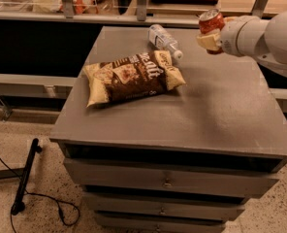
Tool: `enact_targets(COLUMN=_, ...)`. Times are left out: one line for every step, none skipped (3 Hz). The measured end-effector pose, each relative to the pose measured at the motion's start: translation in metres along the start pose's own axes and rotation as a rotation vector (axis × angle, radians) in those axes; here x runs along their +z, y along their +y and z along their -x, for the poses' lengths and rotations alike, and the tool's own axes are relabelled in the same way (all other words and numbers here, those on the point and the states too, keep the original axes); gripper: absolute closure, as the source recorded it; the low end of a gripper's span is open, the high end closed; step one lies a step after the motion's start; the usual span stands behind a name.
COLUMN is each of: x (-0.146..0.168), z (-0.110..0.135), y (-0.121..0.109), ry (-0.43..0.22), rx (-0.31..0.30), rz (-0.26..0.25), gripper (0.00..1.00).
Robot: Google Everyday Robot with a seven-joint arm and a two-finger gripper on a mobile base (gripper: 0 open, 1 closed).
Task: Knock coke can over
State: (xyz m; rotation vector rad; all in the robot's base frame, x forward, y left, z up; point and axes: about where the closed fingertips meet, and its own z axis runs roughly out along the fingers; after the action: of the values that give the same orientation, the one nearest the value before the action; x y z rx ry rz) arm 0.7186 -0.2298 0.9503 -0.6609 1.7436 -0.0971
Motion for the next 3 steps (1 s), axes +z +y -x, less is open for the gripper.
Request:
enact_targets(x=-0.024, z=0.014, y=0.004, ry=0.027, rx=-0.117, rz=0.055, gripper=1.00)
enact_targets(x=-0.045, z=0.027, y=0.003, ry=0.053, rx=-0.234, rz=0.102, gripper=1.00)
enact_targets(x=-0.064, z=0.036, y=0.002, ry=0.082, rx=-0.341, rz=0.145, gripper=1.00)
